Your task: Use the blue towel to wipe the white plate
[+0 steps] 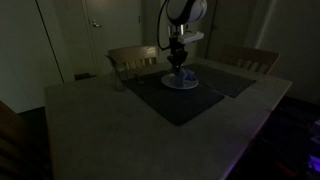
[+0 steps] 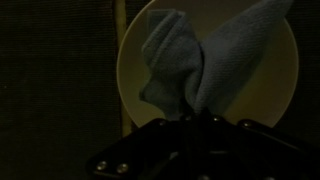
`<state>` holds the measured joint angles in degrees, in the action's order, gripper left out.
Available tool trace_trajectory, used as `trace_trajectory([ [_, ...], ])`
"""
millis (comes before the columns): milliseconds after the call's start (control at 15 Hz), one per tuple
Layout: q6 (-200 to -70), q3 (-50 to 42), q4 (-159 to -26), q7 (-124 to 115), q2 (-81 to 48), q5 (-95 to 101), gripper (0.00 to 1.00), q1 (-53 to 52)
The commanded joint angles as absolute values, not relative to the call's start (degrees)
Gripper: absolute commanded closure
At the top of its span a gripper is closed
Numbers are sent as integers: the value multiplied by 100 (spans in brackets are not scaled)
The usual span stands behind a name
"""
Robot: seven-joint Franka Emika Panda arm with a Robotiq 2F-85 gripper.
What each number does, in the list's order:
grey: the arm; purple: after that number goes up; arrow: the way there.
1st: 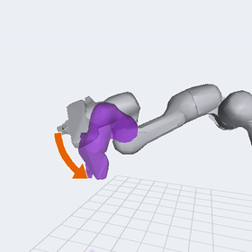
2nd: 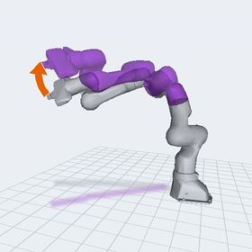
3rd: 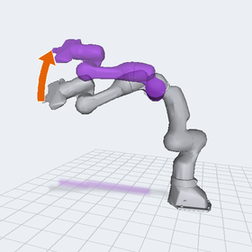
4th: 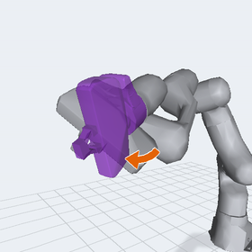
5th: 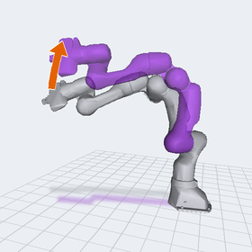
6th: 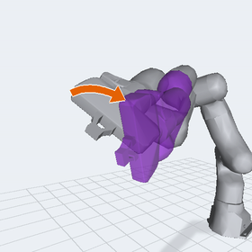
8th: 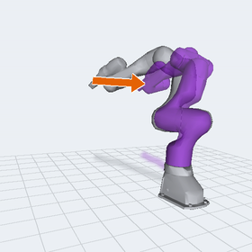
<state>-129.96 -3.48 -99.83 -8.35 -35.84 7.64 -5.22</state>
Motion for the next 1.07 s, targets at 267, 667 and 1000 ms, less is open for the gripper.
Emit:
trace_trajectory([
  [267,-13196,-501,-9691,-1064,-4074,830,98,-485],
  [667,-13100,-621,-9534,-1250,-4262,848,98,-519],
  [1000,-12631,-727,-9352,-1515,-4382,962,98,-650],
])
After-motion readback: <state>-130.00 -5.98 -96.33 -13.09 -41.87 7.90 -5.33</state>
